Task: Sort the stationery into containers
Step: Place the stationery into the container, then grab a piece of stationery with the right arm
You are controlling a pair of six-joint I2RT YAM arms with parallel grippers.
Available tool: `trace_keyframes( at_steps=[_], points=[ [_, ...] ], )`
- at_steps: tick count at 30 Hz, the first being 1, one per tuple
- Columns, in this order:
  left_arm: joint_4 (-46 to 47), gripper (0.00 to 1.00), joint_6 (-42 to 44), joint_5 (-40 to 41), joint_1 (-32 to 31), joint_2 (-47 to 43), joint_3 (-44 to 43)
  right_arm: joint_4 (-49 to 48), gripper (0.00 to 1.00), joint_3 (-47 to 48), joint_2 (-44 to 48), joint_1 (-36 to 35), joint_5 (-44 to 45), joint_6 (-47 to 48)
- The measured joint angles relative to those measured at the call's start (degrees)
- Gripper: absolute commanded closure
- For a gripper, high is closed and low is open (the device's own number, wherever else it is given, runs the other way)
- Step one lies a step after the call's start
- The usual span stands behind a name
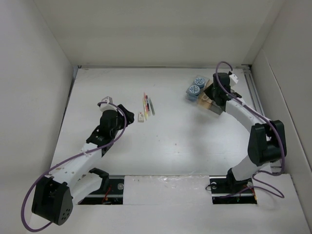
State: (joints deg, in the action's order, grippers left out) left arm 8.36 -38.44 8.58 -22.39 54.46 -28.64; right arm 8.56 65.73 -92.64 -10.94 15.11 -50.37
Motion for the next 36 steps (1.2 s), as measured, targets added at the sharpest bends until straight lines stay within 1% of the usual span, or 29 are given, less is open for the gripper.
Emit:
trace_keyframes(
  at_steps=[1, 3, 5, 7, 10, 12, 14, 15, 16, 17, 20, 25, 28, 29, 36],
  points=[
    [0.00, 0.43, 0.02, 0.00, 0.00, -0.09, 0.00, -0.07, 0.88, 0.00, 0.98, -1.18, 0.17, 0.11],
    [-0.02, 0.43, 0.02, 0.09, 0.00, -0.70, 0.00, -0.35, 0.96, 0.00, 2.80, -4.92, 0.26, 1.14],
    [-0.02, 0.43, 0.02, 0.31, 0.00, -1.90, 0.00, -1.03, 0.96, 0.00, 3.28, -9.09, 0.04, 1.68],
    [-0.11, 0.43, 0.02, 1.16, 0.00, -3.78, 0.00, -1.84, 0.96, 0.04, 2.78, -15.26, -0.61, 2.49],
    [-0.17, 0.43, 0.00, 2.84, 0.00, -7.04, 0.00, -2.86, 0.94, 1.25, -1.14, -25.07, -1.70, 2.89],
    [-0.39, 0.43, 0.00, 4.09, 0.00, -9.44, 0.00, -2.99, 0.84, 2.99, -5.20, -30.45, -1.95, 2.91],
    [-0.52, 0.42, 0.00, 5.09, 0.00, -11.52, 0.02, -3.04, 0.71, 5.03, -9.62, -34.64, -2.08, 2.78],
    [-0.50, 0.42, -0.02, 5.49, 0.00, -12.46, 0.02, -2.91, 0.57, 5.95, -11.61, -36.17, -2.05, 2.71],
    [-0.48, 0.42, -0.02, 5.77, 0.00, -13.11, 0.02, -2.67, 0.51, 6.95, -13.46, -37.42, -2.03, 2.56],
    [-0.50, 0.42, -0.07, 6.10, 0.00, -13.60, 0.02, -2.51, 0.49, 7.93, -15.19, -38.42, -1.97, 2.43],
    [-0.52, 0.42, -0.15, 6.51, 0.00, -13.94, 0.04, -1.14, 0.49, 11.65, -19.43, -40.28, -1.25, 2.40],
    [-1.09, 0.42, -0.17, 6.51, 0.00, -13.94, 0.13, 0.76, 0.58, 19.39, -25.27, -41.38, 1.36, 2.34],
    [-1.46, 0.42, -0.17, 6.51, 0.00, -14.53, 0.15, 1.66, 0.58, 23.63, -28.46, -41.38, 2.75, 2.40],
    [-1.62, 0.42, -0.17, 6.51, 0.00, -15.04, 0.17, 2.25, 0.56, 24.70, -29.31, -41.38, 3.32, 2.40],
    [-1.79, 0.42, -0.17, 6.49, 0.00, -18.32, 0.92, 6.67, 0.54, 30.10, -33.40, -41.33, 7.28, 2.43]
  ],
)
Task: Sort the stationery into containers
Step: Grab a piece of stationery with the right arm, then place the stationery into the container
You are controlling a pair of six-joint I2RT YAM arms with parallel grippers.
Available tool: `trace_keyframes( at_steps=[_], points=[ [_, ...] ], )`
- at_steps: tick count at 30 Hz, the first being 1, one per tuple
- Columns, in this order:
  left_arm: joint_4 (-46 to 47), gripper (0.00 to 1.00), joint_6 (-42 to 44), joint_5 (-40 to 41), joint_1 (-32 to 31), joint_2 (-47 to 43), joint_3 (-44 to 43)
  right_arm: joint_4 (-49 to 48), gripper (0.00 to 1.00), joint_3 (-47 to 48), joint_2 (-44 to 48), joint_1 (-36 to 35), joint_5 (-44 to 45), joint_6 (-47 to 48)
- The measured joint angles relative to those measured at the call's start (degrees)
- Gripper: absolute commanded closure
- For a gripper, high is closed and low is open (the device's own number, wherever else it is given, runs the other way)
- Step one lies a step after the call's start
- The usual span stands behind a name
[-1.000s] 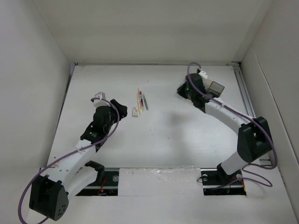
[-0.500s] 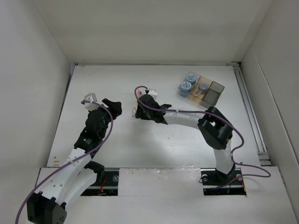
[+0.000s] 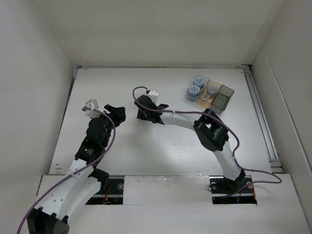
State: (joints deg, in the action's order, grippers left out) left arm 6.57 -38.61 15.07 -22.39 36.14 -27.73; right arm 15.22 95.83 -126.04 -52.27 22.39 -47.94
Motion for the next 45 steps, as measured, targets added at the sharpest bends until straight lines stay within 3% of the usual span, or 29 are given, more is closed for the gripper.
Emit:
trace_keyframes(
  at_steps=[23, 27, 28, 31, 38, 45],
  points=[
    [-0.44, 0.42, 0.00, -0.04, 0.00, -0.24, 0.02, 2.93, 0.47, 5.60, -5.22, -1.36, 0.90, 0.13],
    [-0.74, 0.42, -0.02, 0.00, 0.00, -0.87, 0.04, 2.80, 0.60, 5.84, -5.57, -1.46, 1.51, 0.07],
    [-0.83, 0.42, -0.02, 0.02, 0.00, -1.03, 0.04, 2.80, 0.71, 5.84, -5.62, -1.46, 1.62, -0.09],
    [-0.90, 0.41, -0.02, 0.04, 0.00, -1.40, 0.07, 2.51, 0.82, 5.79, -5.62, -1.46, 1.92, -0.31],
    [-1.27, 0.40, -0.02, 0.59, 0.00, -1.44, 0.07, 0.74, 0.83, -2.03, 0.35, -1.79, 1.57, -0.28],
    [-0.13, 0.40, 0.13, -1.22, 0.00, 0.87, 0.07, -1.03, 0.83, -12.22, 18.51, 1.97, 2.08, -0.26]
  ],
)
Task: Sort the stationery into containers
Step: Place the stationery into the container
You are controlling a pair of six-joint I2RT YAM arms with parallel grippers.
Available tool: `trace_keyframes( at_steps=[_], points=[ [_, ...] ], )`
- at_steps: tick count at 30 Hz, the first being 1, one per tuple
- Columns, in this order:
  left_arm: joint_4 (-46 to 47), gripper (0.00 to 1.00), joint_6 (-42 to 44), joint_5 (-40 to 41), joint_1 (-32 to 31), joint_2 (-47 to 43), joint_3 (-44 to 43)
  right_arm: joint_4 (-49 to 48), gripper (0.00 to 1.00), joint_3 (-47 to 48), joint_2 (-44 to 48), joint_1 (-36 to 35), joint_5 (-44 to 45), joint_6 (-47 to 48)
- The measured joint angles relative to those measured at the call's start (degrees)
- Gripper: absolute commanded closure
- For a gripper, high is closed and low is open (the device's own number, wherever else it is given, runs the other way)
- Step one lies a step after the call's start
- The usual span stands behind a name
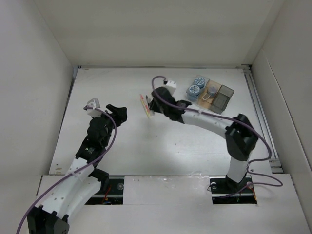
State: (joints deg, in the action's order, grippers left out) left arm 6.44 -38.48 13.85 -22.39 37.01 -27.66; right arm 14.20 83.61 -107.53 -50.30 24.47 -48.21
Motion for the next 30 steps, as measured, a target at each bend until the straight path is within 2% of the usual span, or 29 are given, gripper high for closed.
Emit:
trace_keyframes(
  at_steps=[2, 5, 8, 11, 20, 27, 30],
  points=[
    [0.87, 0.40, 0.20, -1.57, 0.00, 3.15, -0.26, -1.84, 0.83, -3.76, 5.86, 4.70, 0.17, -0.07],
    [1.49, 0.41, 0.59, -4.04, 0.00, 9.05, -0.74, -3.87, 0.80, -9.16, 11.74, 15.47, 0.66, -0.09],
    [1.14, 0.41, 0.96, -6.12, 0.00, 12.48, -0.74, -4.31, 0.79, -13.68, 13.70, 26.40, 0.81, -0.44],
    [1.70, 0.40, 1.18, -7.06, -0.02, 12.52, -0.76, -3.58, 0.78, -16.65, 13.55, 33.83, 0.33, -0.52],
    [4.33, 0.41, 1.22, -9.55, -0.02, 14.93, -0.74, -3.21, 0.73, -17.00, 11.54, 39.78, -4.61, -0.50],
    [4.74, 0.41, 1.22, -10.21, -0.02, 15.85, -0.76, -3.30, 0.58, -17.00, 9.90, 40.11, -5.84, -0.68],
    [4.79, 0.41, 1.22, -10.21, -0.02, 15.85, -0.74, -3.50, 0.44, -17.00, 9.88, 40.11, -5.86, -0.92]
  ],
)
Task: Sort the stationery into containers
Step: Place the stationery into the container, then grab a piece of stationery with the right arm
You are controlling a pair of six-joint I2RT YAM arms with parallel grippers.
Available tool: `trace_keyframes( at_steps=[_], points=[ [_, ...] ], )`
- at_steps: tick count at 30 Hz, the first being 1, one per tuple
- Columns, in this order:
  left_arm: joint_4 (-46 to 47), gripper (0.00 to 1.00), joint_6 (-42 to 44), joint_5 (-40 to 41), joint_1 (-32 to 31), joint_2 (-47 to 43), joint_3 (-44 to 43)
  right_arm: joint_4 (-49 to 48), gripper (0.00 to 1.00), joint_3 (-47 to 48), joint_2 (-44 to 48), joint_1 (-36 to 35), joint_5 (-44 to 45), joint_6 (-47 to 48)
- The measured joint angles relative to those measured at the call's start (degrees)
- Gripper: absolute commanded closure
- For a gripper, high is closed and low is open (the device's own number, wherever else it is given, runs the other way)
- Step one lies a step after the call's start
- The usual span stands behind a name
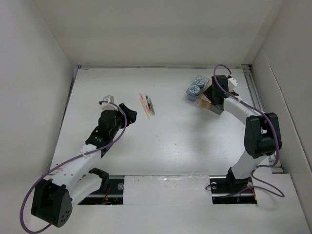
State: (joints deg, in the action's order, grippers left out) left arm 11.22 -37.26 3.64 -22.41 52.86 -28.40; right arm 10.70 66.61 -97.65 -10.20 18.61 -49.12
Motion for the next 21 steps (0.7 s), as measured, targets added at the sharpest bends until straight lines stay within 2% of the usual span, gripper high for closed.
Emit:
trace_keyframes(
  at_steps=[2, 5, 8, 9, 11, 12, 13, 16, 20, 21],
  points=[
    [0.09, 0.41, 0.00, 0.00, 0.00, 0.00, -0.02, -0.28, 0.32, 0.00, 0.02, 0.00, 0.00, -0.15],
    [0.11, 0.41, 0.00, 0.00, 0.02, 0.00, -0.02, -0.33, 0.34, 0.00, 0.22, -0.07, 0.00, -0.13],
    [0.11, 0.41, 0.00, 0.00, 0.00, -0.02, -0.02, -0.31, 0.53, 0.00, 1.29, -0.70, -0.09, 0.17],
    [0.11, 0.42, 0.00, 0.02, 0.00, -0.09, -0.02, -0.33, 0.73, 0.00, 1.81, -1.31, -0.04, 0.35],
    [0.11, 0.45, 0.00, 0.11, 0.02, -0.24, 0.00, -0.74, 0.94, 0.00, 3.19, -3.76, -0.48, 1.36],
    [0.11, 0.47, 0.04, 0.17, 0.00, -0.46, -0.02, -1.05, 1.00, 0.04, 3.82, -5.77, -0.52, 1.49],
    [0.09, 0.55, 0.04, 0.26, 0.02, -0.74, -0.02, -1.36, 1.00, 0.17, 4.20, -8.22, -0.98, 1.90],
    [0.13, 0.63, 0.26, 0.68, 0.00, -1.97, -0.02, -1.88, 1.00, 2.21, 2.99, -16.87, -2.95, 3.19],
    [0.11, 0.64, 0.37, 1.57, 0.00, -3.58, -0.02, -2.82, 0.99, 9.16, -5.16, -28.41, -4.39, 4.79],
    [0.11, 0.64, 0.37, 1.68, 0.00, -3.69, 0.00, -3.02, 0.95, 10.99, -7.78, -30.60, -4.66, 5.22]
  ],
)
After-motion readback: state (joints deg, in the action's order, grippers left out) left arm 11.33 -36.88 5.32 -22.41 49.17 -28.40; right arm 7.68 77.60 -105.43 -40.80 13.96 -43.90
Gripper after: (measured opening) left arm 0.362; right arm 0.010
